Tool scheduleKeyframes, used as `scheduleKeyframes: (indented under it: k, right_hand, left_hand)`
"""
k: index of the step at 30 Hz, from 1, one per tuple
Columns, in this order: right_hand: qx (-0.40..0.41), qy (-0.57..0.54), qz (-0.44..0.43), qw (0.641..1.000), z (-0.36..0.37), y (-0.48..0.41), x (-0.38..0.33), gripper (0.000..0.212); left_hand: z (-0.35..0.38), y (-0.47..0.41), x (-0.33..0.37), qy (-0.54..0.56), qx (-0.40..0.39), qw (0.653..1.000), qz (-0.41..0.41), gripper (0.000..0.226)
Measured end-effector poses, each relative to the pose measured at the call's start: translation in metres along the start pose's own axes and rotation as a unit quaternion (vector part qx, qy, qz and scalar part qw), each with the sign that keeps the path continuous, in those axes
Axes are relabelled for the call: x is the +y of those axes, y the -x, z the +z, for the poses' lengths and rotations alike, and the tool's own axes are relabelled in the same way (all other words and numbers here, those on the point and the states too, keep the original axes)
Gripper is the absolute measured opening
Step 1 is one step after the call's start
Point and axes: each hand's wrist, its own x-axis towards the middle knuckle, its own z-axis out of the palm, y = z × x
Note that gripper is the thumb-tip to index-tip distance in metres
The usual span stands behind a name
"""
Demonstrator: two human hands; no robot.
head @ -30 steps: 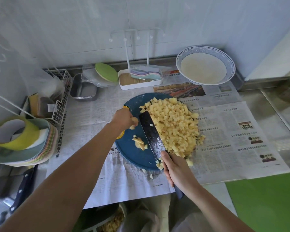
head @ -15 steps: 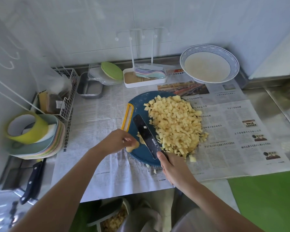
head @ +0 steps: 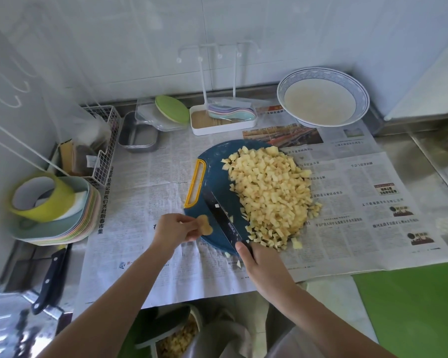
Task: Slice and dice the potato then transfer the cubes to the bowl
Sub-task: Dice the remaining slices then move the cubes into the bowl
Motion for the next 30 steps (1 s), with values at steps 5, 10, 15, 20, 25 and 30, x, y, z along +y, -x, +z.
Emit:
scheduleKeyframes:
  k: [5,10,15,20,25,30]
  right_hand:
    - [-0.032,0.058,0.001,0.998,0.0,-0.001,0.0,0.036]
    - [-0.026,0.153,-0.004,0.988,0.0,0.002,0.002,0.034]
    - [-0.031,0.134,-0.006,0.99,0.003,-0.002,0.009,0.038]
    - [-0.095,0.049,0.036,0.994,-0.009,-0.006,0.0,0.042]
    - [-0.081,0.205,0.043,0.974,-0.007,-0.008,-0.011,0.038]
    - [-0.072,0.316,0.044,0.945,0.013,-0.005,-0.021,0.046]
  left_hand:
    - [0.009,0.004,-0.002,-0.013,0.007,1.0,0.005,0.032]
    - [0.013,0.007,0.002,-0.021,-0.014,1.0,-0.009,0.024]
    - [0.011,0.008,0.008,-0.02,-0.028,0.999,-0.04,0.023]
    - [0.01,0.005,0.022,-0.042,-0.067,0.994,-0.071,0.022]
    - [0.011,0.002,0.026,-0.06,-0.067,0.993,-0.081,0.021]
    - [0.01,0.0,0.023,-0.058,-0.075,0.993,-0.074,0.02]
